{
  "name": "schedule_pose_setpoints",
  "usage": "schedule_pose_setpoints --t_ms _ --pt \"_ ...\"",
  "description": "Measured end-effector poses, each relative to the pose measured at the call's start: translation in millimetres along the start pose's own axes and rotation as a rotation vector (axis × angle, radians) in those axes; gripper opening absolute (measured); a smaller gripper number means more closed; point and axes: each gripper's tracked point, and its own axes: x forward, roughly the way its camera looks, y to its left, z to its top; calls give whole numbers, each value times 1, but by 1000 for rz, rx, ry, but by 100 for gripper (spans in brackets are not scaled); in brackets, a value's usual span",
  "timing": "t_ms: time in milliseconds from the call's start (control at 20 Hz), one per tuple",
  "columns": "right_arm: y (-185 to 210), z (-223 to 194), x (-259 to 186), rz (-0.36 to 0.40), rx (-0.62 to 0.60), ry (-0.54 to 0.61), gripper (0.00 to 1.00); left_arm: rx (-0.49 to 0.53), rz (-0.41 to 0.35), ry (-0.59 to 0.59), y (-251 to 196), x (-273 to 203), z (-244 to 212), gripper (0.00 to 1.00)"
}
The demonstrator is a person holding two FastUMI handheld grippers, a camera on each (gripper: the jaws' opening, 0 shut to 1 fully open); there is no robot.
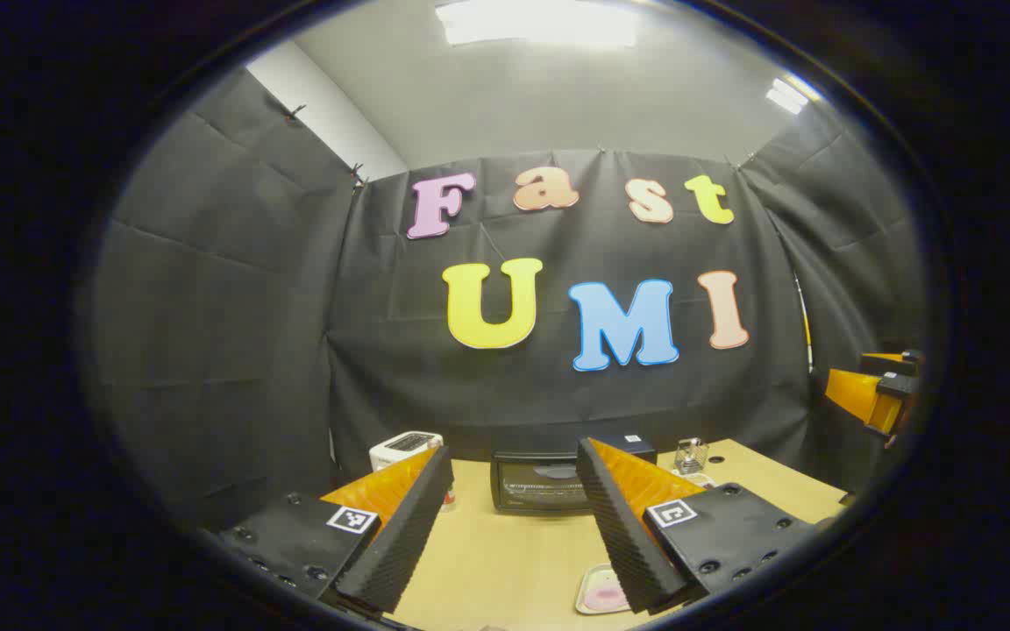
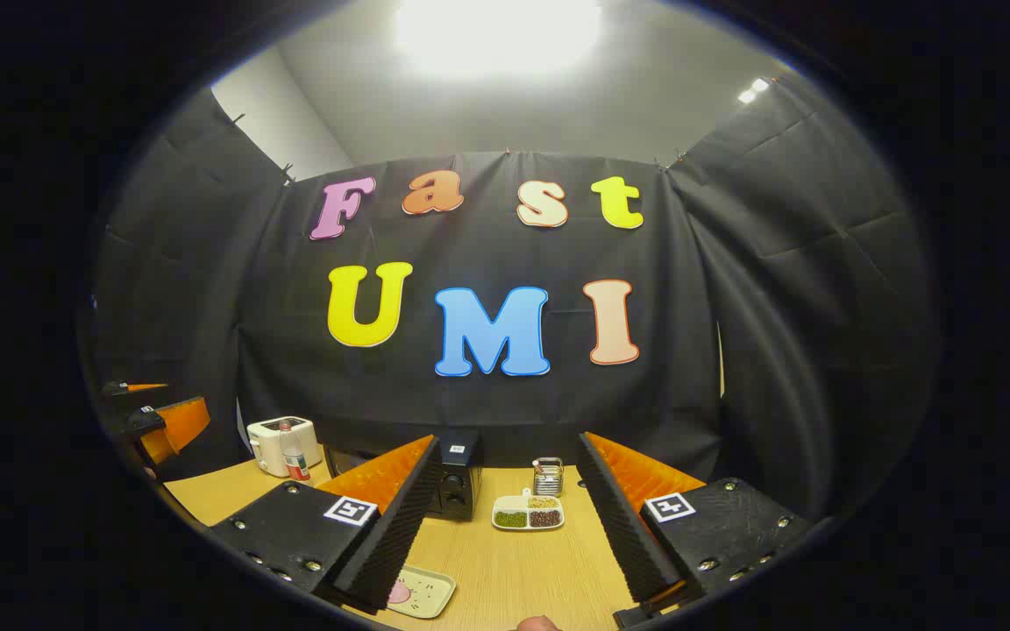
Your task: Open the electric oven with the left hand, put the food in, and close the electric oven.
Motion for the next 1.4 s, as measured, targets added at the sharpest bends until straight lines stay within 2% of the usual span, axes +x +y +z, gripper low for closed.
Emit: schedule_pose_setpoints --t_ms 250,600,800,1150,1400 --pt "0 -2 0 13 20 1 95 15 -13 -17 -12 -6 5 100" --pt "-8 -3 1 42 11 -5 95 29 11 -44 -25 -5 12 100" --pt "-5 -3 0 85 41 -28 95 42 11 -52 -39 10 7 100" --pt "4 -9 11 83 36 -26 95 -3 -56 -34 -54 92 -12 100" --pt "15 -4 47 21 69 -41 96 -1 -119 -26 -62 174 -38 100"
